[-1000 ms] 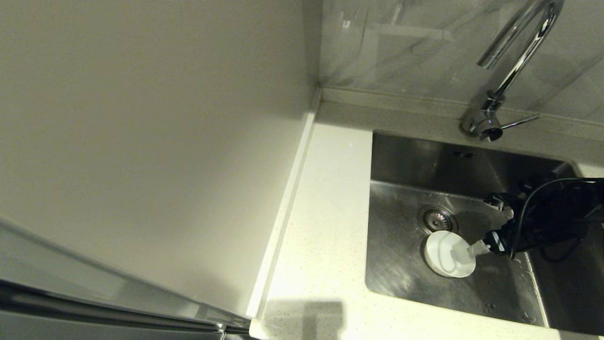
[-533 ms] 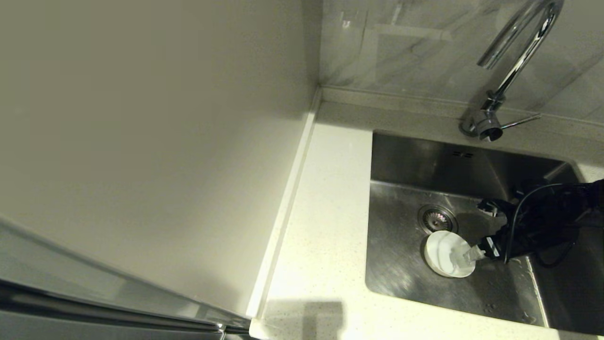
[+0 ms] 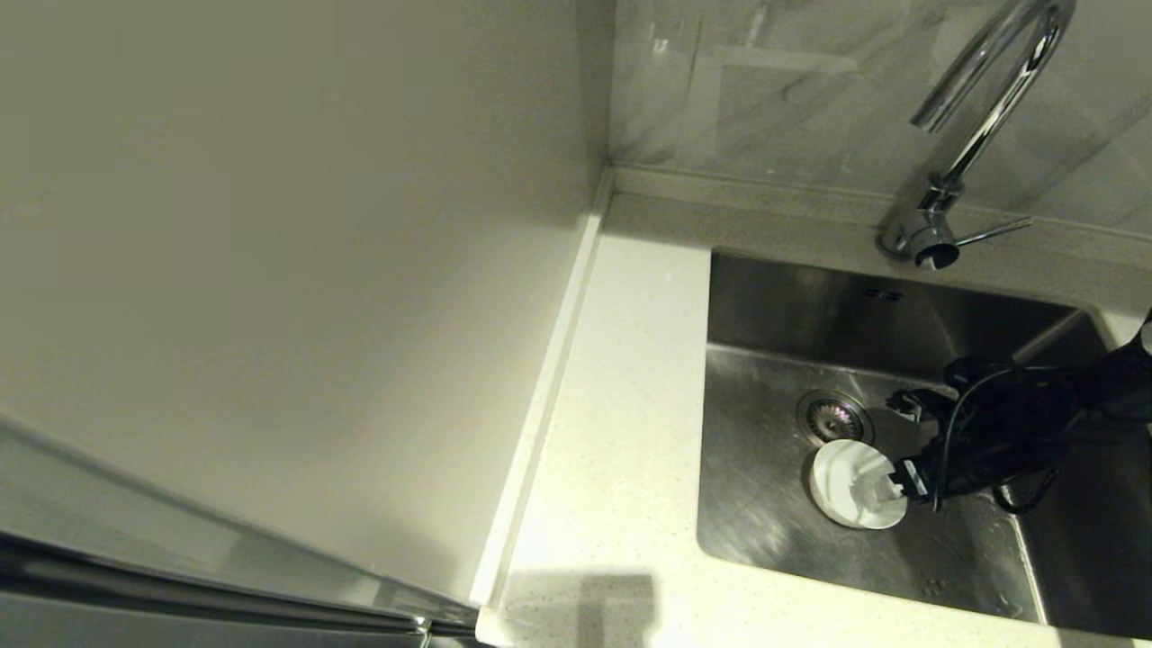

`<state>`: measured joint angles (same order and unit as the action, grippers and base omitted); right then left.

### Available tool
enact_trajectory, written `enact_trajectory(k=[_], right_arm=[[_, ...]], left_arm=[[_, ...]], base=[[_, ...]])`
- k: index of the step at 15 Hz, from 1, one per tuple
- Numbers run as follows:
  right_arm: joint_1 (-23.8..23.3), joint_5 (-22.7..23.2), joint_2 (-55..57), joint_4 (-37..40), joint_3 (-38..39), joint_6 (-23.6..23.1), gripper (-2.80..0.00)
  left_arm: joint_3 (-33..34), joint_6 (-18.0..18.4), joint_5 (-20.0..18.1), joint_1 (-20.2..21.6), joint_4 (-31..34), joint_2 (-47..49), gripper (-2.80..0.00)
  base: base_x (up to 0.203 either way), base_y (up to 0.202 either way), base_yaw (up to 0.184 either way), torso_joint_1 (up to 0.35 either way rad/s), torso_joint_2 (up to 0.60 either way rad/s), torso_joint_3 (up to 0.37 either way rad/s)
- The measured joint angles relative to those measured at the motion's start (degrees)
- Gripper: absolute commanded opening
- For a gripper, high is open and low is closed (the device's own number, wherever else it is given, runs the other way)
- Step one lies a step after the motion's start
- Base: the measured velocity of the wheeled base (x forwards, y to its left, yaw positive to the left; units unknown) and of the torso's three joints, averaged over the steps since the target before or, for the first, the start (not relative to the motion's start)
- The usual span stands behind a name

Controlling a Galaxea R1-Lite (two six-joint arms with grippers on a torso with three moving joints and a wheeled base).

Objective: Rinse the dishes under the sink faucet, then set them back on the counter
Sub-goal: Put a bowl back to the table from the sink

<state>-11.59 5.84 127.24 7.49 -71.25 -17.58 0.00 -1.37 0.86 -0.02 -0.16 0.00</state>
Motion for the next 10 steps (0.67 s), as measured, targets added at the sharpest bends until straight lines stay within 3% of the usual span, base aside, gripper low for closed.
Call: enact_trajectory(k=[10], right_arm=[[1.3,-0.1,2.0,0.0,0.3,0.0,0.00]], left_arm=[[0.0,0.0,0.0,0.0,0.0,0.0,-2.80]], base=[[0.000,0.000,0.000,0.000,0.00,0.000]])
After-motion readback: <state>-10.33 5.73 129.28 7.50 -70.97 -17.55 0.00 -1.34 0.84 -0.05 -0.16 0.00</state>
